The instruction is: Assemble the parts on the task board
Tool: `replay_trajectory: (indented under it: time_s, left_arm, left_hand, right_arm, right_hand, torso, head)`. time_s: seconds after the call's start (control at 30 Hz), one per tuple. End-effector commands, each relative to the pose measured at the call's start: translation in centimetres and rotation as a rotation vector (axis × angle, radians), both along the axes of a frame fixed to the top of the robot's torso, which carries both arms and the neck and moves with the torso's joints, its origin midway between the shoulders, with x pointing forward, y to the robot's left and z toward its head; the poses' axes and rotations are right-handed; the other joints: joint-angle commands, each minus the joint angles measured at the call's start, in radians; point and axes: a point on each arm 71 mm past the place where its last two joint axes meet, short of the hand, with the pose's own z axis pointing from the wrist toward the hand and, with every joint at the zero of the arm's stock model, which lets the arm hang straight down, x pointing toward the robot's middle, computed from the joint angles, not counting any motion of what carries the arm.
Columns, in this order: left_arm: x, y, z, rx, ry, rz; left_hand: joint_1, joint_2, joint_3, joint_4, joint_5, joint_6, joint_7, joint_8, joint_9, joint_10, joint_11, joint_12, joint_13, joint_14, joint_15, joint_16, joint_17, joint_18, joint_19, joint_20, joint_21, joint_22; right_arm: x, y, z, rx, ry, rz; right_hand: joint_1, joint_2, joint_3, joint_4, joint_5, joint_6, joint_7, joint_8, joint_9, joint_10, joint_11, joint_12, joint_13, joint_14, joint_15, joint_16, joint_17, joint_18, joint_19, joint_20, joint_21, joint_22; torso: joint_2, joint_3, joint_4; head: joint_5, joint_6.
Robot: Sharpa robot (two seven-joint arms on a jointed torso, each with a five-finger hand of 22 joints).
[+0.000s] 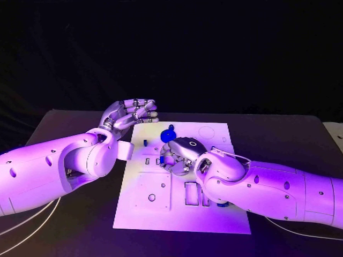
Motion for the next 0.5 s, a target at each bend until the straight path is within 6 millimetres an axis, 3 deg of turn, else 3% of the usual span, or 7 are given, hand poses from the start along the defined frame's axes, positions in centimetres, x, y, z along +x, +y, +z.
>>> replay_trajectory:
  time_s: [0.03,0.43,0.5]
  left_arm:
    - [-0.03,-0.18,0.12,-0.01,-0.005,-0.017]
    - [-0.02,-0.17,0.1,-0.01,-0.003,-0.018]
    - [-0.02,-0.16,0.1,-0.009,-0.003,-0.018]
  left_hand:
    - [0.008,-0.001,0.003,0.004,-0.002,-0.004,0.031,-0.007,-0.001,0.005,0.002,-0.003,0.0,-0.002,-0.001,-0.007,0.001,0.014,0.007,0.0,-0.006,-0.001]
    - [0.008,-0.001,0.004,0.005,-0.002,-0.005,0.031,-0.008,-0.001,0.004,0.003,-0.006,0.0,-0.002,0.0,-0.008,0.002,0.014,0.008,0.0,-0.007,-0.002]
    - [0.008,-0.001,0.004,0.005,-0.002,-0.005,0.031,-0.008,-0.001,0.004,0.003,-0.006,0.0,-0.002,0.0,-0.008,0.002,0.014,0.008,0.0,-0.007,-0.002]
  right_arm:
    - [-0.12,0.08,-0.15,-0.014,-0.004,0.007]
    - [-0.08,0.02,-0.15,-0.012,-0.006,0.007]
    - [-0.1,0.05,-0.1,-0.008,-0.009,0.008]
  right_hand:
    - [0.001,-0.014,-0.009,-0.001,0.004,-0.01,0.002,-0.008,-0.002,-0.004,0.004,-0.004,0.107,0.083,0.008,-0.002,0.154,-0.014,0.105,0.008,0.005,0.263]
    - [-0.005,-0.027,-0.023,0.007,-0.008,-0.034,0.011,-0.026,-0.01,-0.024,0.013,-0.027,0.085,0.082,0.016,-0.004,0.149,-0.014,0.105,0.015,0.005,0.263]
    - [-0.012,-0.037,-0.038,0.014,-0.03,-0.047,0.014,-0.034,-0.013,-0.035,0.016,-0.04,0.074,0.081,0.019,-0.005,0.148,-0.014,0.104,0.019,0.003,0.262]
  torso:
    - [0.0,0.0001,-0.0005]
    - [0.0,-0.0005,0.0001]
    - [0.0,-0.0003,-0.0002]
  head:
    - [0.0,0.0]
    - [-0.001,0.0]
    - [-0.001,0.0]
